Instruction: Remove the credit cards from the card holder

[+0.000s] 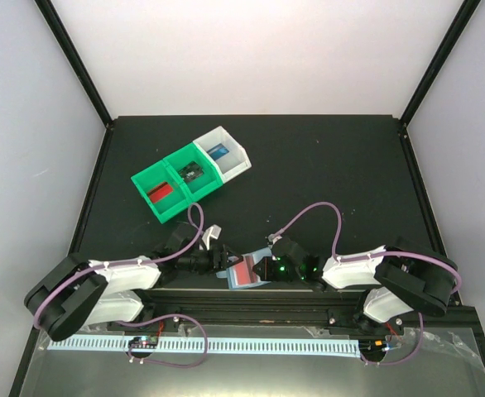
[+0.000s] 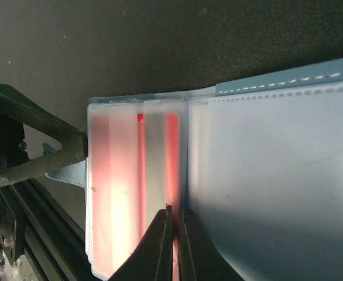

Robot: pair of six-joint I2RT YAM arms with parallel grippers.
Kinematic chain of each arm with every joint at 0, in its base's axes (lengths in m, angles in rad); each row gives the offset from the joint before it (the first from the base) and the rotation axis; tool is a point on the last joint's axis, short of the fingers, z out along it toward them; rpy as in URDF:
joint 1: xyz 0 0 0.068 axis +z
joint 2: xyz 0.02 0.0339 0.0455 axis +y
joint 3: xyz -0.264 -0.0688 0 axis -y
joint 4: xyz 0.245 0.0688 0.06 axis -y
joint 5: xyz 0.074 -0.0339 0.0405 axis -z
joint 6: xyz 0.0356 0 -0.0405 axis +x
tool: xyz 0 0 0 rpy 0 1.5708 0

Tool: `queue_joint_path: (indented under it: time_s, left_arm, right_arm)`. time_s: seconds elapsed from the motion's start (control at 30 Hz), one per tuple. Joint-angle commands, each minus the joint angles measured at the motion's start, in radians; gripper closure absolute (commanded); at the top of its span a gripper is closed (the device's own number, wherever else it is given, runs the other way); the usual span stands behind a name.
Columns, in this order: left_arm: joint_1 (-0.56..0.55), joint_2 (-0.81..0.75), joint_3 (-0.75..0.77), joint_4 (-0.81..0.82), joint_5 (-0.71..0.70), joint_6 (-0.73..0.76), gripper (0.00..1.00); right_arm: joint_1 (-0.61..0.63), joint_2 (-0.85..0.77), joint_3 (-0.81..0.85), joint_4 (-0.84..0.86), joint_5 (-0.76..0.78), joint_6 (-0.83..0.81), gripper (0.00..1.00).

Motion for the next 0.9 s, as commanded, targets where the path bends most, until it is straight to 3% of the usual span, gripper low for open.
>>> queue_joint_path:
  time_s: [0.0, 0.47, 0.87]
  left_arm:
    - [-0.007, 0.029, 0.041, 0.059, 0.02, 0.004, 0.32]
    - [-0.008, 0.049, 0.054, 0.078, 0.032, -0.002, 0.41]
    - [-0.008, -0.019, 0.095, -0.101, -0.02, 0.05, 0.28]
  right_arm:
    - [0.004, -0.01, -0.009, 0.006, 0.022, 0.008, 0.94]
    - [0.005, 0.015, -0.012, 0.049, -0.001, 0.012, 0.94]
    - [0.005, -0.011, -0.02, 0.005, 0.046, 0.019, 0.95]
